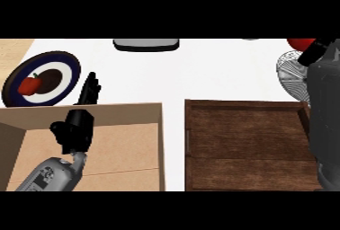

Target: Pick the tomato from the tray and place it in the tiered basket

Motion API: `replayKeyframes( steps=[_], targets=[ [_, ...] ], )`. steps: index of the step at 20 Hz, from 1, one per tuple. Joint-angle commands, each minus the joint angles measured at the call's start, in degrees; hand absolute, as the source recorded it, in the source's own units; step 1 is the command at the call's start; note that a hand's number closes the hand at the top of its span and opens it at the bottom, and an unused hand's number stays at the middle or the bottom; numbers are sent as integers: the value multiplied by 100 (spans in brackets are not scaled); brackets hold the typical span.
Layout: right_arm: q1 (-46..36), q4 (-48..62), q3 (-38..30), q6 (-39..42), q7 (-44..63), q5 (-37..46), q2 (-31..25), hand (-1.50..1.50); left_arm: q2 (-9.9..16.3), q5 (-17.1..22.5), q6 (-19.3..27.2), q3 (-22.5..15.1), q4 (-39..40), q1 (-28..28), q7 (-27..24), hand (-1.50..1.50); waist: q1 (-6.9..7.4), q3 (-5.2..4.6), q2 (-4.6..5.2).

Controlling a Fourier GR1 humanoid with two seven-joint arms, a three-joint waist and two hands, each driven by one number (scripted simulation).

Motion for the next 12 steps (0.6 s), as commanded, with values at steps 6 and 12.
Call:
replayKeyframes(
  steps=[6,12],
  targets=[
    [-956,284,-1155,-309,409,-434,-92,150,94,-25,-397,-28,2,-23,35,0,31,-12,34],
    [-1386,2197,-1329,-1320,-265,-305,-955,150,-10,-155,-308,-134,162,-197,57,0,127,-12,92]
  ],
)
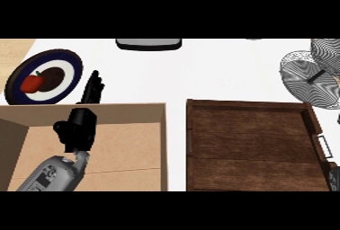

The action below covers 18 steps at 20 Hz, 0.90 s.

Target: Pick the tomato from the tray and place it in the tiered basket

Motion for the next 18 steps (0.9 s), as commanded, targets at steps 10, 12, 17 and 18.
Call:
replayKeyframes(
  steps=[10,12,17,18],
  targets=[
    [99,2316,-197,-1550,-1127,123,-1436,150,-163,-27,-442,14,418,86,-395,0,-8,-23,47],
    [43,2434,-95,-1603,-1036,160,-1405,150,-70,-146,-317,-29,243,-84,45,0,-18,-21,20],
    [-121,3637,-318,-2267,-1197,133,-1607,150,-231,-282,-111,-383,38,-22,7,0,79,-17,56],
    [155,3342,-822,-2655,-994,-204,-1597,150,-30,-161,-163,-272,-74,164,-120,0,60,-12,46]
  ],
)
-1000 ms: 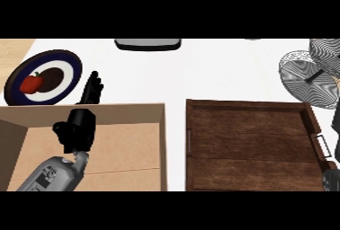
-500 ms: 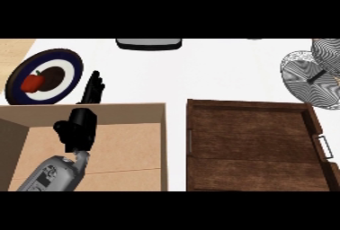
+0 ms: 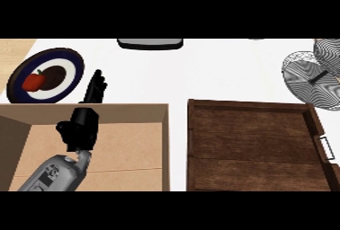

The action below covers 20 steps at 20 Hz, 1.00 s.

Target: Pick the tomato from the tray and place it in the tiered basket

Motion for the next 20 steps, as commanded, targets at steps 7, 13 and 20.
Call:
replayKeyframes(
  steps=[7,13,20],
  targets=[
    [105,304,-1023,-1446,-52,-1059,319,-150,124,-143,-171,-74,-110,95,168,0,-44,-17,-13],
    [-74,40,-1481,-2188,-236,-1463,-211,-150,-61,-253,-62,-311,-81,312,-62,0,-61,-21,-16],
    [750,-1282,-1995,-2139,383,-1971,-304,-150,205,13,-270,48,-33,249,76,0,-326,-28,-105]
  ],
)
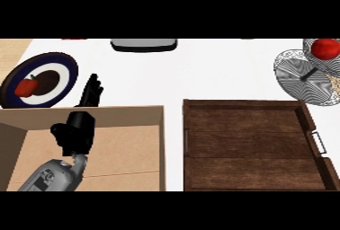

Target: Pick the tomato from the tray and place it in the tiered basket

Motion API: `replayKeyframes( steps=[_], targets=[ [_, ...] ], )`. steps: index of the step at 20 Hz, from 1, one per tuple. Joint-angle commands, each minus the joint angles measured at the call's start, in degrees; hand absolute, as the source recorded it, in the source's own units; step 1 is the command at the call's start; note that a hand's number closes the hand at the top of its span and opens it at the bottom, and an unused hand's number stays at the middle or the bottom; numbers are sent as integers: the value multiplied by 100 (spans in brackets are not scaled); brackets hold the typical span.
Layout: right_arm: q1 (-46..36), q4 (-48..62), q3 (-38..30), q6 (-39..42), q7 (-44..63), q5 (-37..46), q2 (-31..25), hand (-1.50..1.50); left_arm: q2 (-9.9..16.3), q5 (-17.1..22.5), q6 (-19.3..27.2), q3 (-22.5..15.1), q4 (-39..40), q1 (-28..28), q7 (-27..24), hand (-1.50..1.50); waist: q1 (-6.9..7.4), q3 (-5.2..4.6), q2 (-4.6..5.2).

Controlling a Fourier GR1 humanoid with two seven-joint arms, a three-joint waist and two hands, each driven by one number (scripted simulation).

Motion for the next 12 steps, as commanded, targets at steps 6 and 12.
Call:
replayKeyframes(
  steps=[6,12],
  targets=[
    [1662,-2265,-1253,692,-65,-1392,-18,-150,215,-45,-89,38,-11,448,-236,0,-317,-8,-97],
    [3001,-4115,-2071,1897,-233,-2473,414,-150,273,-17,-13,41,-165,509,-68,0,-459,-11,-139]
  ],
)
